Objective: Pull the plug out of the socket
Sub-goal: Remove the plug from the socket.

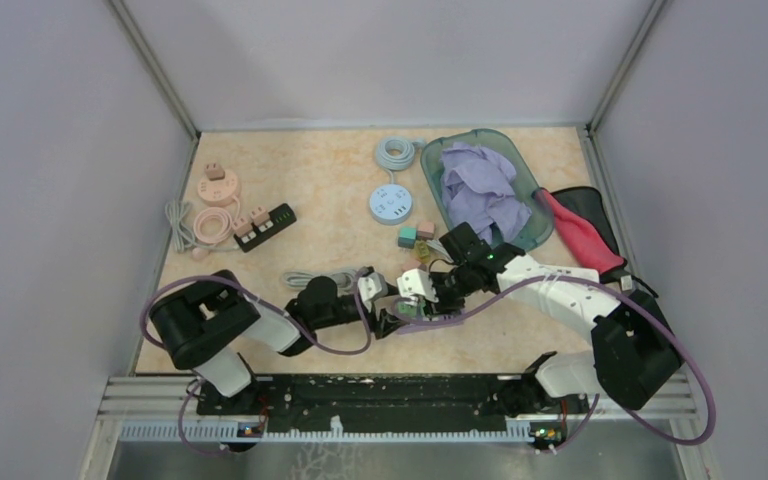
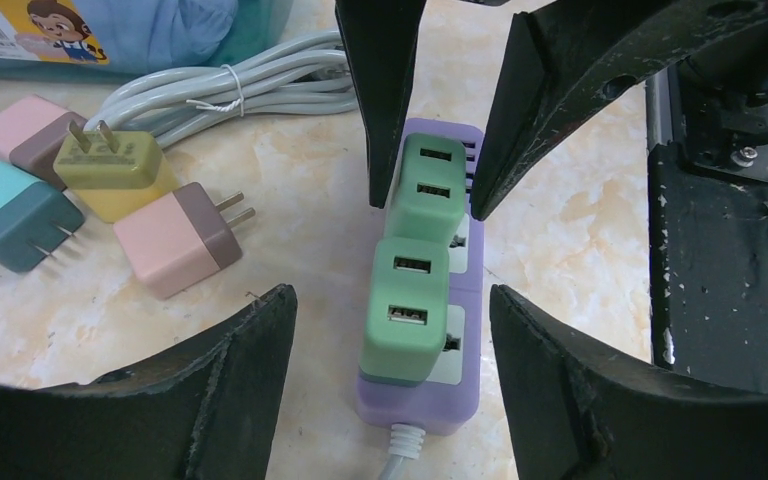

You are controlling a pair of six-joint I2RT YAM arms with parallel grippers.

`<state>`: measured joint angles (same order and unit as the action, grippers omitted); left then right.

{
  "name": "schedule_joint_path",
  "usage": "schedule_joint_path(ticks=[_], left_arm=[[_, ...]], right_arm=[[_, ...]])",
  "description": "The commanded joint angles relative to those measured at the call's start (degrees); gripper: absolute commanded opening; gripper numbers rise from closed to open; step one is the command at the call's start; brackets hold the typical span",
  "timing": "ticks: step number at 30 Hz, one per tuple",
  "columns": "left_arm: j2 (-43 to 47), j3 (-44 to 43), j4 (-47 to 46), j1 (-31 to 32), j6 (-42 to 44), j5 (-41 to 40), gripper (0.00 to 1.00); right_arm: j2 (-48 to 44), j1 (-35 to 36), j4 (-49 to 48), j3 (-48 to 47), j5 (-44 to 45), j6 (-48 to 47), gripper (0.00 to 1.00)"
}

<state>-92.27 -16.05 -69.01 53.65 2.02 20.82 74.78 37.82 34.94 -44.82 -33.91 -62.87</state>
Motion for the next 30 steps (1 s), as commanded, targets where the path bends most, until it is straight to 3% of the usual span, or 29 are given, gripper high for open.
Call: schedule_joint_path(ticks=[1,13,20,26,30], left_arm=[[-2.24,-2.14,-3.71,0.39,0.63,1.14,0.74],[-5.35,-3.15,-4.43,0.38,0.70,2.68,0.64],[-5.79,-3.19,-4.46,0.40,0.92,2.72,0.31],[-6.11,-3.81,-3.19,0.40,1.20,3.64,0.09],[-6.63,-4.57,-2.19,0.45,1.31,4.80,0.01]], right_arm=[[0.17,-0.63,-1.50,-1.52,-0.54,0.20,0.43],[0.88,-0.64,-1.80,-1.41,-0.45,0.28,0.36],[1.07,-0.60,-1.80,-1.65,-1.42,0.64,0.26],[1.07,-0.19,-2.13,-1.84,-4.55,1.55,0.14],[1.07,0.24,-3.24,-2.19,-7.25,3.40,0.00]])
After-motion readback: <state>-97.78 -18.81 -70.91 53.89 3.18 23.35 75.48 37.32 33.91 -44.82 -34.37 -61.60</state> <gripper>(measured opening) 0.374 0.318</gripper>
